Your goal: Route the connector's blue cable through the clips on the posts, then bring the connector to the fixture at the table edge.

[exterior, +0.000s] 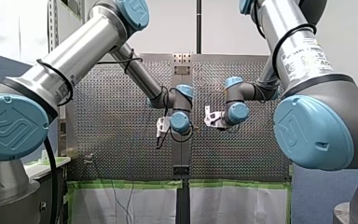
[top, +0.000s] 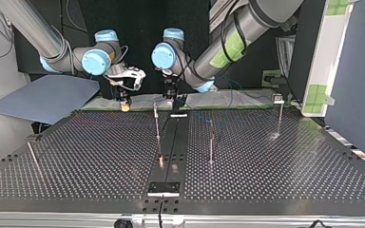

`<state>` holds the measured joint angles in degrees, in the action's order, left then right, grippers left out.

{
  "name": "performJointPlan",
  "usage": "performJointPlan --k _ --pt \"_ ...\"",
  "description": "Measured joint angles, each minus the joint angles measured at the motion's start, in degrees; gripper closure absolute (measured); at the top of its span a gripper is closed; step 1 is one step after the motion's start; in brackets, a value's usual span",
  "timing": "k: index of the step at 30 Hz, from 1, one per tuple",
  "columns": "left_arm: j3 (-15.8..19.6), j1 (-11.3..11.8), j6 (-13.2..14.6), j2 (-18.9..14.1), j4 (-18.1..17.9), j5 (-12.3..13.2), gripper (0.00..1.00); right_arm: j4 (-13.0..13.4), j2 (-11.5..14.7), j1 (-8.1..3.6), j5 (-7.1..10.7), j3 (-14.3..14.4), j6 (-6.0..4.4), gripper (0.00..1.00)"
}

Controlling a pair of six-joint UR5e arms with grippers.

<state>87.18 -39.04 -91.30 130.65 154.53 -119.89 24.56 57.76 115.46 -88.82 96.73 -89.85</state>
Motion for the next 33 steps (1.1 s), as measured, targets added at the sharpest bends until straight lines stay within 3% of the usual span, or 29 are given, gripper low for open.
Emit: performJointPlan --k 17,24,33 --pt "-0.71 1.53 -0.41 0.17 0.47 1.9 1.0 1.03 -0.26 -0.95 0.9 0.01 -0.18 1.0" --pt "-1.06 2.2 -1.21 0.21 2.07 3.97 1.0 1.27 -0.45 -1.14 1.34 0.0 -0.25 1.0" --pt "-1.81 2.49 -1.74 0.98 3.85 4.76 1.0 1.29 -0.56 -1.19 1.61 -0.01 -0.44 1.0"
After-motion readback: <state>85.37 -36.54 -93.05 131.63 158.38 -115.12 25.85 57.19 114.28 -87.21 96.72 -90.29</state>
